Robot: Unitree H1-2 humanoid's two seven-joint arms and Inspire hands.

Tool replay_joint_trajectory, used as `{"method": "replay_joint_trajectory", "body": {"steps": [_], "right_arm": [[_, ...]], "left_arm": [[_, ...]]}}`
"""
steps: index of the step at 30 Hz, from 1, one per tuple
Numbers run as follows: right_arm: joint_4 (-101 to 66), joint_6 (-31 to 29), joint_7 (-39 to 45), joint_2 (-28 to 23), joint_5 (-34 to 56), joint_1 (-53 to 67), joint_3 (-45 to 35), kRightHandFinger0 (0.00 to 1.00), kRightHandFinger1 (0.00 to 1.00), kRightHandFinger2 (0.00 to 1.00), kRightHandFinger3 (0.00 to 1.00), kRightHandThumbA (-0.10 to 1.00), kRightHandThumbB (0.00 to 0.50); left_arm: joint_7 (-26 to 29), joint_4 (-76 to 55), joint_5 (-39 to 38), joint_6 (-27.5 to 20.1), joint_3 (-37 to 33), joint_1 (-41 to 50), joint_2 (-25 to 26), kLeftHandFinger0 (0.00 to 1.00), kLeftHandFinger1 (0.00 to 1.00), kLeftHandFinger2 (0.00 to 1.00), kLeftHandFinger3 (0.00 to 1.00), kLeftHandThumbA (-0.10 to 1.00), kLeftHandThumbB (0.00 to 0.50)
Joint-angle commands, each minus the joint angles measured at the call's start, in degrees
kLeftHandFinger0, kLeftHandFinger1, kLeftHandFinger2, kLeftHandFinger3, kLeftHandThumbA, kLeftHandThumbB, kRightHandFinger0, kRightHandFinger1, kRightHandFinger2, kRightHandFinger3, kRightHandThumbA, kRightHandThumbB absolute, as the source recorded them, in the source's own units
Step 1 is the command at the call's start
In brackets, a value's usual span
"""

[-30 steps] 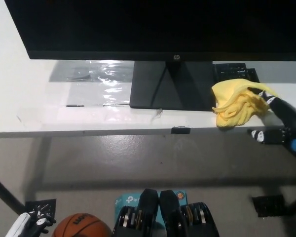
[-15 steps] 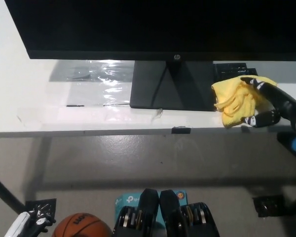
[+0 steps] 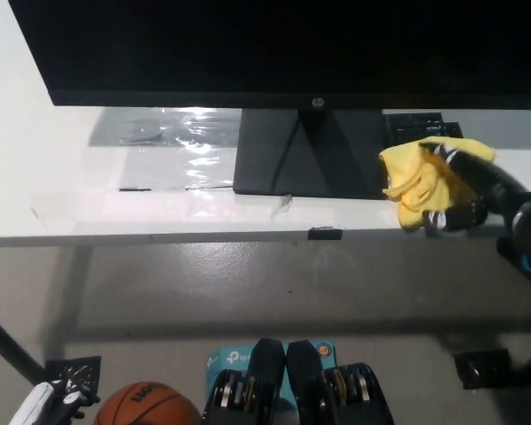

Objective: The robot uses its right hand to pick up the cloth kept in the middle of the desk and use it to wipe the monitor in the middle of the desk by swiping its screen twice

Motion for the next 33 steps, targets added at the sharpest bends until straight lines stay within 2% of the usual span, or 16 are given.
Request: {"method": "replay_joint_trajectory", "body": {"steps": [1,6,11,13,14,15,16,17,18,19,22,24,25,27,29,33], "right_arm": [[3.4,1.3,2.9,-1.3,-7.3,-3.5,2.9,1.0,1.0,1.0,1.0,0.51,0.253],[7.9,1.3,0.3,-0.7,-13.9,-3.5,5.6,1.0,1.0,1.0,1.0,0.35,0.226],[14.3,1.3,-9.0,1.4,-25.2,-3.3,7.3,1.0,1.0,1.0,1.0,0.08,0.1],[18.3,1.3,-10.8,3.2,-31.3,-4.1,5.9,0.73,1.0,1.0,1.0,-0.01,0.053],[19.1,1.3,-12.8,3.4,-29.7,-4.3,5.7,0.57,0.81,1.0,1.0,-0.05,0.018],[20.2,1.3,-15.9,3.0,-26.9,-4.9,7.1,0.27,0.44,0.66,1.0,-0.1,0.001],[20.8,0.6,-19.0,2.5,-26.3,-5.2,8.8,0.04,0.23,0.45,1.0,-0.1,0.0],[21.0,0.5,-19.3,2.6,-26.4,-5.2,8.7,0.0,0.19,0.42,1.0,-0.1,0.0],[20.5,-1.5,-22.1,2.3,-27.2,-5.4,9.1,0.0,0.05,0.28,1.0,-0.1,0.0],[19.9,-3.4,-24.9,2.4,-26.7,-4.9,8.4,0.0,0.01,0.21,0.84,-0.1,0.0],[19.6,-4.8,-25.7,2.6,-26.2,-4.9,8.0,0.0,0.08,0.3,0.54,-0.1,0.0],[21.2,-9.8,-32.8,3.2,-25.5,-4.3,7.3,0.0,0.1,0.36,0.16,-0.1,0.0],[21.8,-11.0,-34.9,3.4,-25.3,-4.1,7.1,0.0,0.12,0.42,0.09,-0.1,0.0],[22.7,-14.4,-38.6,4.1,-23.6,-3.6,5.9,0.0,0.17,0.51,0.1,-0.1,0.0],[22.1,-15.8,-38.8,4.4,-21.9,-2.8,4.6,0.0,0.19,0.52,0.24,-0.1,0.01],[20.7,-16.6,-38.8,5.5,-20.0,-1.8,2.4,0.0,0.15,0.46,0.31,-0.1,0.081]], "left_arm": [[-0.9,-1.8,0.9,-0.4,-0.2,-0.4,2.1,0.7,0.7,0.07,0.0,0.71,0.5],[-1.1,-1.3,0.8,-0.4,-0.3,-0.6,2.1,0.7,0.68,0.05,0.0,0.69,0.5],[-1.5,-1.0,0.7,-0.7,-0.4,-0.6,2.2,0.73,0.69,0.05,0.0,0.66,0.5],[-1.3,-2.0,1.4,0.0,-0.6,0.0,2.3,0.74,0.69,0.05,0.0,0.65,0.5],[-1.4,-2.0,1.4,-0.2,-0.6,0.0,2.3,0.74,0.69,0.05,0.0,0.65,0.5],[-1.5,-1.9,1.6,-0.3,-0.8,-0.1,2.4,0.75,0.69,0.04,0.0,0.66,0.5],[-1.6,-2.2,1.4,-0.5,-0.6,0.3,2.4,0.75,0.69,0.04,0.0,0.65,0.5],[-1.6,-2.2,1.4,-0.5,-0.6,0.3,2.4,0.75,0.69,0.04,0.0,0.65,0.5],[-1.6,-2.0,1.9,-0.9,-0.8,0.0,2.8,0.74,0.68,0.03,0.0,0.67,0.5],[-1.7,-2.2,2.1,-0.6,-1.0,0.0,2.9,0.73,0.67,0.03,0.0,0.69,0.5],[-1.7,-2.3,2.4,-0.1,-1.1,-0.1,2.8,0.73,0.68,0.05,0.0,0.68,0.5],[-1.9,-2.3,1.8,-0.4,-0.8,0.0,2.7,0.75,0.69,0.05,0.0,0.67,0.5],[-2.0,-2.4,1.9,-0.5,-0.8,0.1,2.7,0.75,0.69,0.06,0.0,0.68,0.5],[-1.7,-2.1,2.4,-0.7,-0.9,0.1,2.7,0.76,0.7,0.07,0.0,0.71,0.5],[-2.0,-2.4,2.8,-1.3,-1.2,0.3,3.0,0.75,0.68,0.06,0.01,0.73,0.5],[-1.7,-1.4,3.0,-2.4,-1.2,0.2,2.9,0.76,0.68,0.06,0.0,0.77,0.5]]}}
